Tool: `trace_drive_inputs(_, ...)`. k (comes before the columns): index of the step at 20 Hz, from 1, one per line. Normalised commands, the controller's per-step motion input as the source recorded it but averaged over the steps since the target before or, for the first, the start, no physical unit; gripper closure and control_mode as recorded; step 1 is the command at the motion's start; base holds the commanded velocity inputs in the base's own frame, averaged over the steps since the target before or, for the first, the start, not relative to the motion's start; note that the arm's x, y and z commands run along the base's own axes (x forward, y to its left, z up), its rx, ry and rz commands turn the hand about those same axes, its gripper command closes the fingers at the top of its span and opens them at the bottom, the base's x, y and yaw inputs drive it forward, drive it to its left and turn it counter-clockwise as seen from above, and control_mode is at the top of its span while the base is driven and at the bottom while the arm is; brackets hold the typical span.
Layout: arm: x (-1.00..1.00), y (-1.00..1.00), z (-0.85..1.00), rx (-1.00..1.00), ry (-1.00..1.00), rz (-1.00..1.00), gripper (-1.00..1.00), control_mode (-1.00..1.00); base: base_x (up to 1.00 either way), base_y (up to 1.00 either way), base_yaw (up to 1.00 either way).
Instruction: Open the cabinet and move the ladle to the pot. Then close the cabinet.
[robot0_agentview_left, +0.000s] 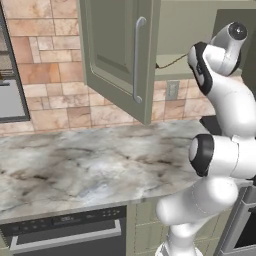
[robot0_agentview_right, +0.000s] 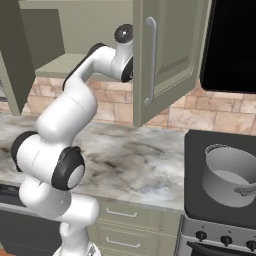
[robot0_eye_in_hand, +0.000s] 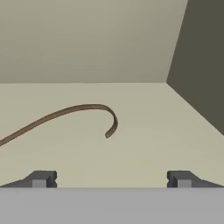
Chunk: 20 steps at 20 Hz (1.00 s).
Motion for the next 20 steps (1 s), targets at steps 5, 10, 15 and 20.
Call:
trace_drive_inputs(5, 0.19, -0.13, -0.03, 0.01, 0.00, 0.02, -1.00, -1.00, 0.00, 0.00, 0.00)
trace_drive_inputs(10, 0.19, -0.08, -0.06, 0.03, 0.00, 0.03, -1.00, -1.00, 0.00, 0.00, 0.00)
trace_drive_inputs(15, 0.21, -0.03, -0.09, 0.04, 0.00, 0.04, -1.00, -1.00, 0.00, 0.00, 0.00)
trace_drive_inputs(20, 0.27, 0.00, -0.12, 0.04, -0.01, 0.04, -1.00, -1.00, 0.00, 0.00, 0.00)
